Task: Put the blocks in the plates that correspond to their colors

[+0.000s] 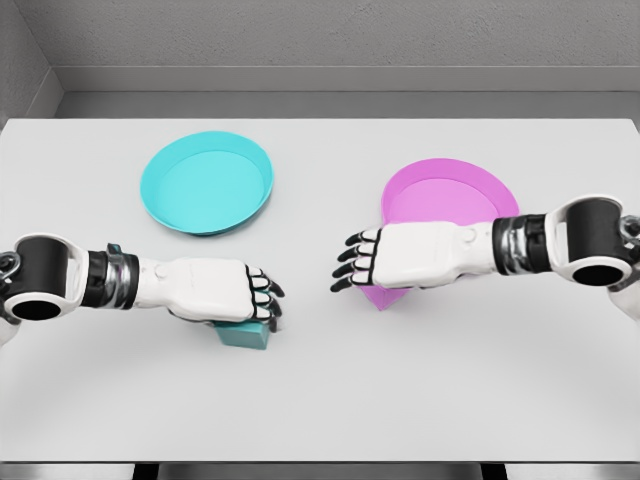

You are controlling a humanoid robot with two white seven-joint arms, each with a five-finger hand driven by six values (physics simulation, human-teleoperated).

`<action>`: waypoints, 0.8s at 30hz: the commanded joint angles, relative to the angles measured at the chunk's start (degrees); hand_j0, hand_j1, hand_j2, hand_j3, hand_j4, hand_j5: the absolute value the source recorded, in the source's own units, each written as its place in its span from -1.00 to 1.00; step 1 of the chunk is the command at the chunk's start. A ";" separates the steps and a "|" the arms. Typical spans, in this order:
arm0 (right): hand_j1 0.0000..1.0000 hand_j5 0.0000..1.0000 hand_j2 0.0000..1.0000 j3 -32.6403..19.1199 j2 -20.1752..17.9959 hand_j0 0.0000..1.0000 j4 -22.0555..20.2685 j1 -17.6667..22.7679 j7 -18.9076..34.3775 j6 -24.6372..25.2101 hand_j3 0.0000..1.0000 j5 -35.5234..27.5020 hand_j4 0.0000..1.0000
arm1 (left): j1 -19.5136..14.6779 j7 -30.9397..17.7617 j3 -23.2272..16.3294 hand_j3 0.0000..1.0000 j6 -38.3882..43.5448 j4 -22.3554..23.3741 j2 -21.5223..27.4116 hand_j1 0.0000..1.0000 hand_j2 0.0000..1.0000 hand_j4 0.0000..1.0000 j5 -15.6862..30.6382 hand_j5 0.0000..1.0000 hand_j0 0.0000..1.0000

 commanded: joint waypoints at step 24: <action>1.00 1.00 1.00 -2.99 0.26 1.00 1.07 2.81 -0.02 0.14 1.00 4.95 1.00 | -10.99 0.33 6.20 0.02 -0.03 19.84 -3.84 0.02 0.02 0.02 0.68 0.02 0.02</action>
